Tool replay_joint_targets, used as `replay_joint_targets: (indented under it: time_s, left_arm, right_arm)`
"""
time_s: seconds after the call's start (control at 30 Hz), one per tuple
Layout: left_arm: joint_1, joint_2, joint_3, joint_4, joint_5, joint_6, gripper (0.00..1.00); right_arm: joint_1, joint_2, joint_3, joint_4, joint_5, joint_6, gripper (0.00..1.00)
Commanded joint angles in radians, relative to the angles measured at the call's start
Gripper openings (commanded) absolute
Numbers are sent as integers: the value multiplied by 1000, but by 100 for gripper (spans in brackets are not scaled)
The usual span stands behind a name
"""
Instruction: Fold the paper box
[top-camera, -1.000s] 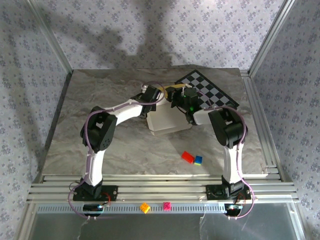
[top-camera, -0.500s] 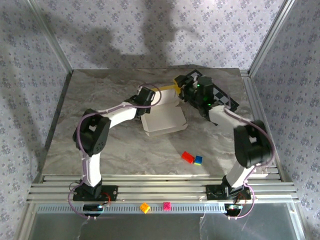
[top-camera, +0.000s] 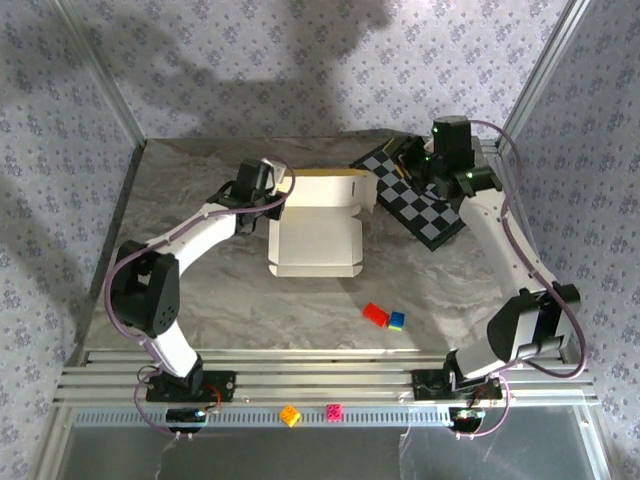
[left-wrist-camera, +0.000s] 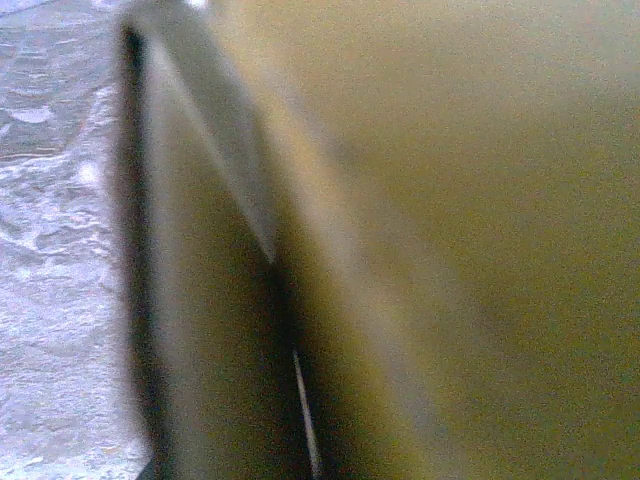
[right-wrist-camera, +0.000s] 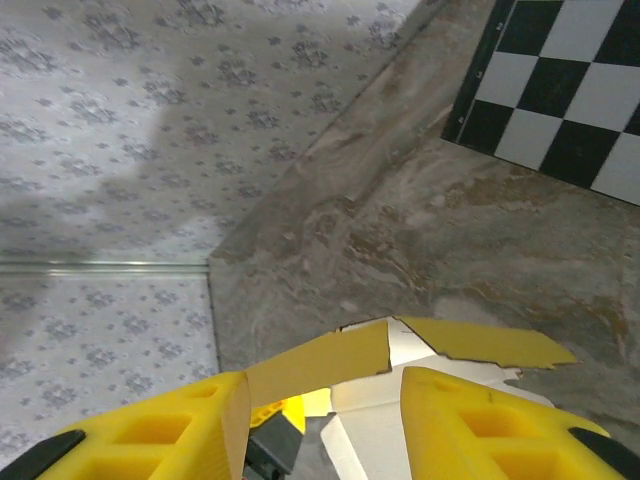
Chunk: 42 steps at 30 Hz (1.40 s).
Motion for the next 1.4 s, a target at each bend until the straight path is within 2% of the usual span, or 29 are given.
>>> replay_joint_targets:
  time_s: [0.0, 0.17, 0.33, 0.53, 0.73, 1.03, 1.13, 1.23, 1.37]
  left_arm:
    - [1, -45, 41, -47, 95, 35, 0]
    - [-6, -93, 14, -51, 132, 42, 0]
    - [0, -123, 5, -84, 208, 82, 0]
    - [22, -144, 6, -121, 273, 105, 0]
    - [44, -174, -43, -73, 345, 128, 0]
    - [64, -158, -51, -63, 405, 120, 0]
    - [63, -150, -45, -60, 420, 106, 0]
    - [63, -140, -14, -88, 440, 87, 0]
    - [63, -121, 50, -163, 454, 73, 0]
  right_arm:
    - [38, 27, 89, -216, 45, -23, 45]
    - [76, 63, 127, -247, 22, 64, 42]
    - [130, 57, 167, -305, 61, 98, 40]
    - [186, -11, 205, -411, 214, 117, 39]
    - [205, -96, 196, -417, 281, 138, 39]
    - [241, -163, 156, -344, 243, 149, 40]
    - [223, -198, 84, -229, 159, 29, 43]
    - [166, -260, -16, -124, 35, -232, 46]
    - [36, -443, -300, 116, -170, -459, 51]
